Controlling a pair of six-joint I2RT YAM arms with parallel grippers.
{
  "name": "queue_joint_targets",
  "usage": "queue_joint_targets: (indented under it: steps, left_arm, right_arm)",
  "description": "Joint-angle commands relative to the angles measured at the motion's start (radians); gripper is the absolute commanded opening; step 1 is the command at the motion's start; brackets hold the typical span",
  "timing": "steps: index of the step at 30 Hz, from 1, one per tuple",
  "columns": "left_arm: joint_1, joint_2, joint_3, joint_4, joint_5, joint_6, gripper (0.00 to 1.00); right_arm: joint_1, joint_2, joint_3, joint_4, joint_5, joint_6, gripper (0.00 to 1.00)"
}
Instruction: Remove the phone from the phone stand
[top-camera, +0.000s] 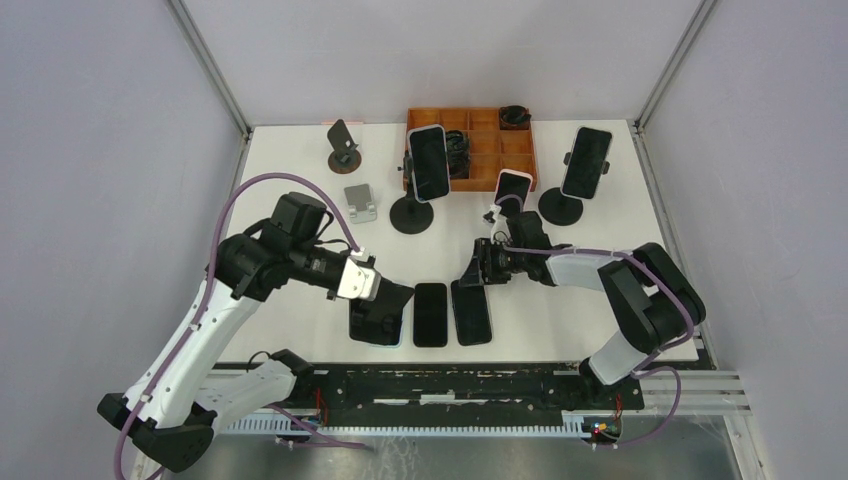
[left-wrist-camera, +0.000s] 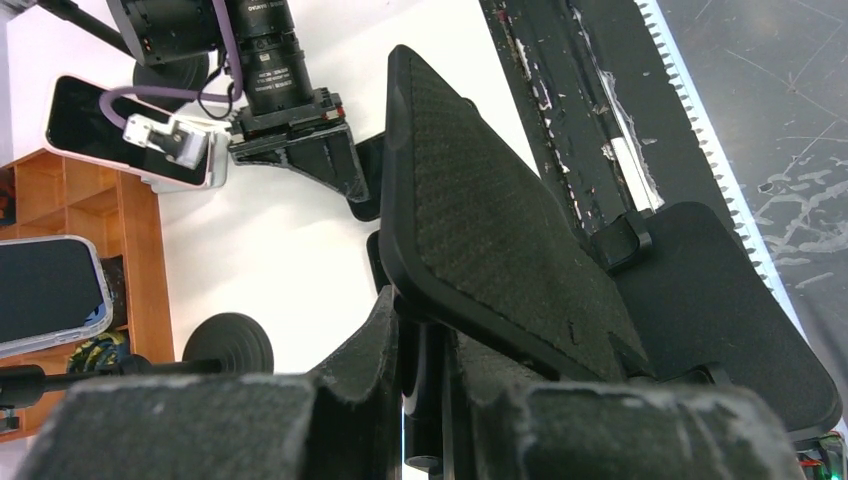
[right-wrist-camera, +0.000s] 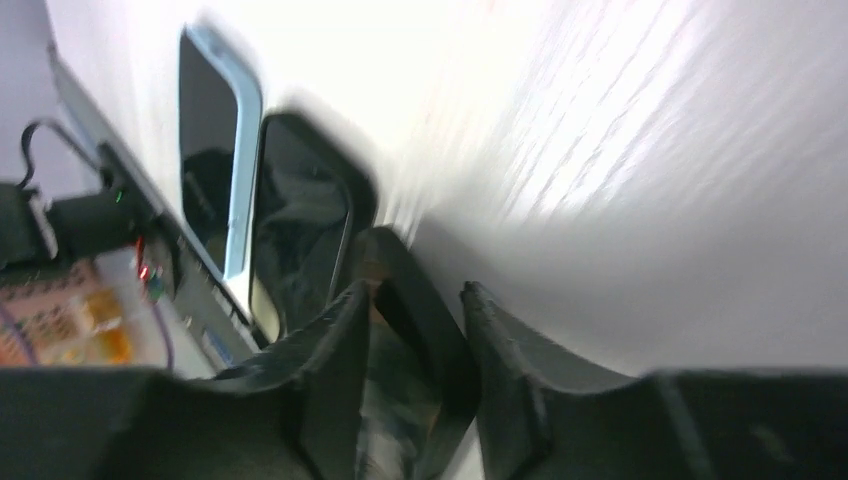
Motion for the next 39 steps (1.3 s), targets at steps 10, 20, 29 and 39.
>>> queue_joint_targets:
  steps: [10,20,29,39]
  left_arm:
    - [-0.005,-0.002,-0.001,0.092,0.029,-0.038,0.02]
    - [-0.005,-0.001,-0.033,0.252,0.057,-0.182,0.02]
    - [-0.005,0.017,-0.012,0.317,0.073,-0.274,0.02]
    - [-0.005,0.013,0.002,0.316,0.075,-0.284,0.02]
  right_arm:
    - [0.008,-0.318,-0.066,-0.018,0.397,-0.005,0.7]
    - [0.244,-0.722,-0.101,0.206,0.073,0.025,0.67]
    - [0.375,-0.704,-0.055,0.577,-0.003,0.242,0.62]
    - [0.478,-0.556,0.033,0.709,-0.003,0.29,0.54]
